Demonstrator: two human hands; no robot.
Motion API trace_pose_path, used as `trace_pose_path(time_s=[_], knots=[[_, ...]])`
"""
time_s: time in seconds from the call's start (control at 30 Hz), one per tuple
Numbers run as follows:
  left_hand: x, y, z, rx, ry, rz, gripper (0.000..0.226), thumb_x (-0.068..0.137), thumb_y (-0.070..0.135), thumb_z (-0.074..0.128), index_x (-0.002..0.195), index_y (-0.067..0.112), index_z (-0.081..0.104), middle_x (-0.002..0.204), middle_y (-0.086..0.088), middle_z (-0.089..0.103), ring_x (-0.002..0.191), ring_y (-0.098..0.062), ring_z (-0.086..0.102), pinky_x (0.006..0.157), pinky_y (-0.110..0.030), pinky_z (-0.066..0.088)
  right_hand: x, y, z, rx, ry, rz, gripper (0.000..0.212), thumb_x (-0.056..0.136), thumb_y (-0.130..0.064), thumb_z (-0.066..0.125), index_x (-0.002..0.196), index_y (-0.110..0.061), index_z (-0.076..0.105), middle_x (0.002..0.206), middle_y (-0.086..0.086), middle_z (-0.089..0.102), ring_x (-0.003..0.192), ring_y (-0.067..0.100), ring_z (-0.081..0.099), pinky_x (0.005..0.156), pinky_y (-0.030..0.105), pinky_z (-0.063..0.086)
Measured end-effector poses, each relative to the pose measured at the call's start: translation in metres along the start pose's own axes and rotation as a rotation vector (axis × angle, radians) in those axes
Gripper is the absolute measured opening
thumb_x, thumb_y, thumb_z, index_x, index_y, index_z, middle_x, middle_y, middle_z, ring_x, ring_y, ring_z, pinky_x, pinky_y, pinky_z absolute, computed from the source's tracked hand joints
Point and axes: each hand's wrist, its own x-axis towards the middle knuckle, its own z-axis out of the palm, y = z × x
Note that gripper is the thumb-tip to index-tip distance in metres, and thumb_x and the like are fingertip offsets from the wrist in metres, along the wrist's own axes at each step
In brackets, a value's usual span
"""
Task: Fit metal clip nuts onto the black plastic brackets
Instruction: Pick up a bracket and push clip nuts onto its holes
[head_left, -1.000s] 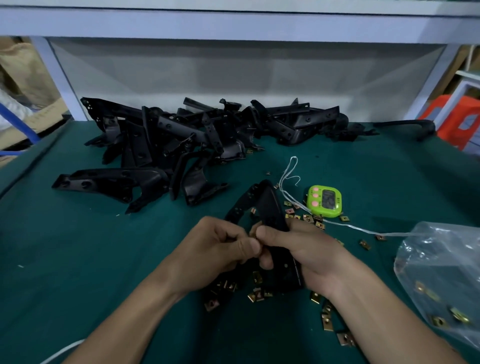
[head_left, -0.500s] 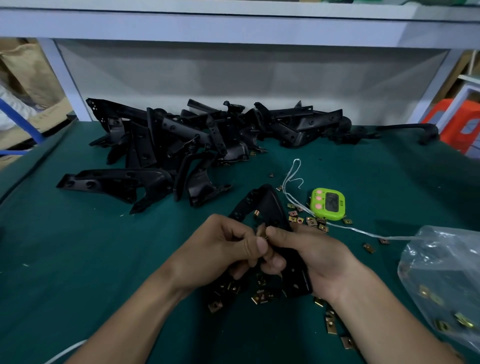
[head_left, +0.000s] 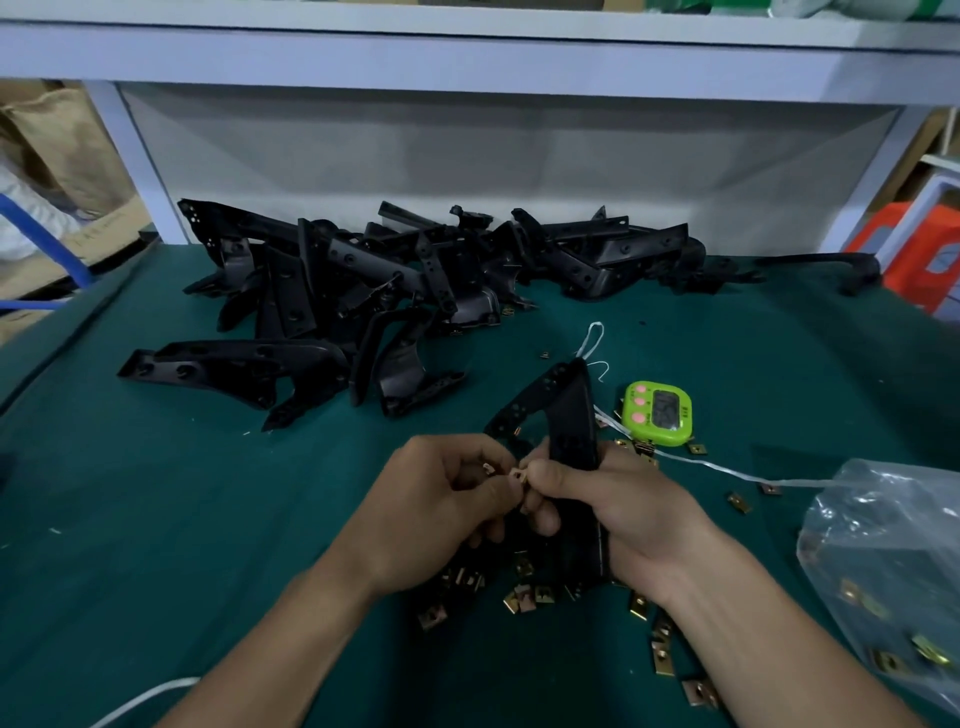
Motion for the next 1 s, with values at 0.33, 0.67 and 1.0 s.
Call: trace_pose_path(time_s=[0.33, 0.67, 1.0], knots=[[-0.004, 0.014, 0.005, 0.021, 0.053, 0.051, 0.039, 0.083, 0.049, 0.069, 0.065, 0.014, 0.066, 0.074, -0.025, 0.071, 0.063, -0.046, 0.053, 0.061, -0.061, 0.042, -0.005, -0.001, 0.009, 0.122, -0.053, 0.044, 0.011, 0.079, -0.019, 0.07, 0.072, -0.011, 0.067, 0.059, 0.008, 0.054, 0.05, 0.017, 0.05, 0.05, 0.025, 0.044], [0.002, 0.01, 0.006, -0.031, 0.069, 0.067, 0.036, 0.086, 0.04, 0.071, 0.067, 0.009, 0.071, 0.072, -0.017, 0.074, 0.067, -0.048, 0.062, 0.068, -0.06, 0.053, -0.001, 0.003, 0.01, 0.156, 0.002, 0.064, 0.017, 0.08, -0.024, 0.072, 0.071, -0.009, 0.069, 0.056, 0.009, 0.052, 0.049, 0.018, 0.05, 0.054, 0.028, 0.044], [0.005, 0.001, 0.0, -0.17, -0.073, 0.081, 0.026, 0.093, 0.037, 0.067, 0.073, 0.02, 0.071, 0.079, -0.02, 0.074, 0.055, -0.028, 0.041, 0.052, -0.028, 0.027, 0.003, 0.006, 0.001, 0.069, -0.028, -0.048, 0.013, 0.087, -0.016, 0.072, 0.079, -0.007, 0.068, 0.066, 0.007, 0.059, 0.054, 0.016, 0.052, 0.053, 0.024, 0.046]])
